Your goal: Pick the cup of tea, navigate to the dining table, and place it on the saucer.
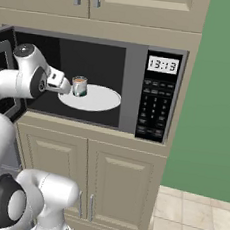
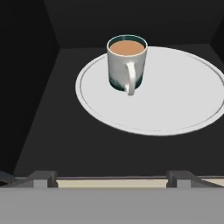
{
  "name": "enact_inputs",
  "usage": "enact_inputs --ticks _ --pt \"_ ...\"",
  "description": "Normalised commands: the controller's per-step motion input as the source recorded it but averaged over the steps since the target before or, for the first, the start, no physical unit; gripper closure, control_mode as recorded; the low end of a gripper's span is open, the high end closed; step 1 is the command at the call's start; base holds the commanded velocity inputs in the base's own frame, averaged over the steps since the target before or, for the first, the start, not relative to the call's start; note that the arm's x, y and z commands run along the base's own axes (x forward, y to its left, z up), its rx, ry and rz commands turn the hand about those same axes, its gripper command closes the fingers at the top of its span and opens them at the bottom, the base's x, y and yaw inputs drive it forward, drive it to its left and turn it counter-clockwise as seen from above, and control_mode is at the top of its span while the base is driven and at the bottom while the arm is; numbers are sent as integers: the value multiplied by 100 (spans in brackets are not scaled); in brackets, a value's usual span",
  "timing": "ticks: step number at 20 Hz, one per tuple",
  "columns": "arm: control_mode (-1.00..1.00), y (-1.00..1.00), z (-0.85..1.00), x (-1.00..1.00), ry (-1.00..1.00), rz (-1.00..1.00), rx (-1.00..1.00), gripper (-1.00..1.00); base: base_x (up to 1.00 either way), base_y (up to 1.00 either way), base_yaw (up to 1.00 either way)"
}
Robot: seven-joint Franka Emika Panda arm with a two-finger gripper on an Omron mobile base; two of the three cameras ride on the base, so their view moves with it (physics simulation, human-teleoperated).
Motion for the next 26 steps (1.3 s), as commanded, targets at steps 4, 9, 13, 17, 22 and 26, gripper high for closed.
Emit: enact_inputs --ticks 4,9,13,17,22,26 --pt "-100 4 1 31 0 -6 0 -100 0 0 0" --pt "-100 -9 0 38 0 -4 0 -100 0 0 0" --pt "-100 -29 0 35 0 0 0 -100 0 0 0" --pt "-100 -7 -2 31 0 0 0 -100 0 0 0" --pt "-100 0 -9 18 7 0 0 -100 0 0 0" --pt "-100 -2 -31 21 1 0 0 -100 0 0 0"
